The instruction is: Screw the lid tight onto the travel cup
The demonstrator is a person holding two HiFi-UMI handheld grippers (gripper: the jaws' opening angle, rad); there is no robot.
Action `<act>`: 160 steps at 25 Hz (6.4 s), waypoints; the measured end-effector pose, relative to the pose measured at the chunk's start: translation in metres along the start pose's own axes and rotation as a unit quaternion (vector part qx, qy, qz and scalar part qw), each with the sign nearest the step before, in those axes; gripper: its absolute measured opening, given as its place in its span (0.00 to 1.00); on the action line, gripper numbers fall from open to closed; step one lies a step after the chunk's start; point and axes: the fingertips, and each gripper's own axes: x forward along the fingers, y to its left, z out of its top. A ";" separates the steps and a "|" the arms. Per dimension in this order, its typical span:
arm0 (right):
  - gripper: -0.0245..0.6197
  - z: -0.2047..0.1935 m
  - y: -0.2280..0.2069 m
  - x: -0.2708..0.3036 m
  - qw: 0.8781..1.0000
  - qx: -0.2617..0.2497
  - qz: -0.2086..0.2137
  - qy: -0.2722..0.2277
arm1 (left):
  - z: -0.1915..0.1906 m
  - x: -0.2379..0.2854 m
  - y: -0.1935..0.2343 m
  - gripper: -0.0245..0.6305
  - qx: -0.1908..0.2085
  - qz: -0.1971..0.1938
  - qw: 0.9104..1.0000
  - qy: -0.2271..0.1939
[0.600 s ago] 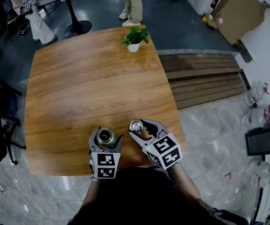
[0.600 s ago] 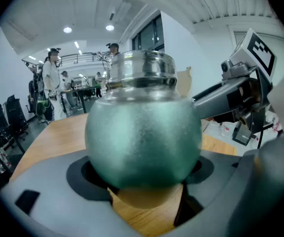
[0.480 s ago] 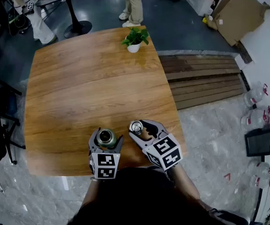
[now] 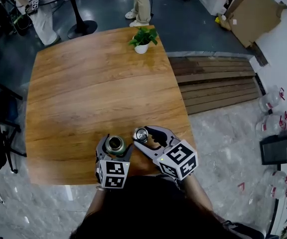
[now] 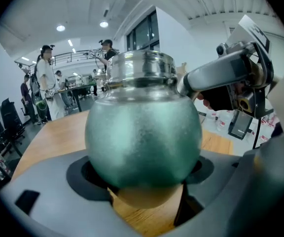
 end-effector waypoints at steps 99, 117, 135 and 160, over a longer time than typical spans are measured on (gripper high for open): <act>0.42 0.053 0.054 0.004 0.997 -0.033 0.053 -0.055 | 0.043 -0.006 -0.055 0.65 0.085 -0.207 0.975 0.009; 0.43 0.057 0.064 -0.003 0.992 -0.052 0.098 -0.052 | 0.050 -0.018 -0.057 0.65 0.096 -0.237 0.967 -0.002; 0.43 0.068 0.068 -0.018 0.984 -0.053 0.166 -0.047 | 0.047 -0.028 -0.070 0.65 0.154 -0.279 0.948 0.009; 0.43 0.083 0.055 -0.007 0.994 -0.073 0.039 -0.078 | 0.055 -0.016 -0.042 0.65 0.087 -0.147 0.984 0.053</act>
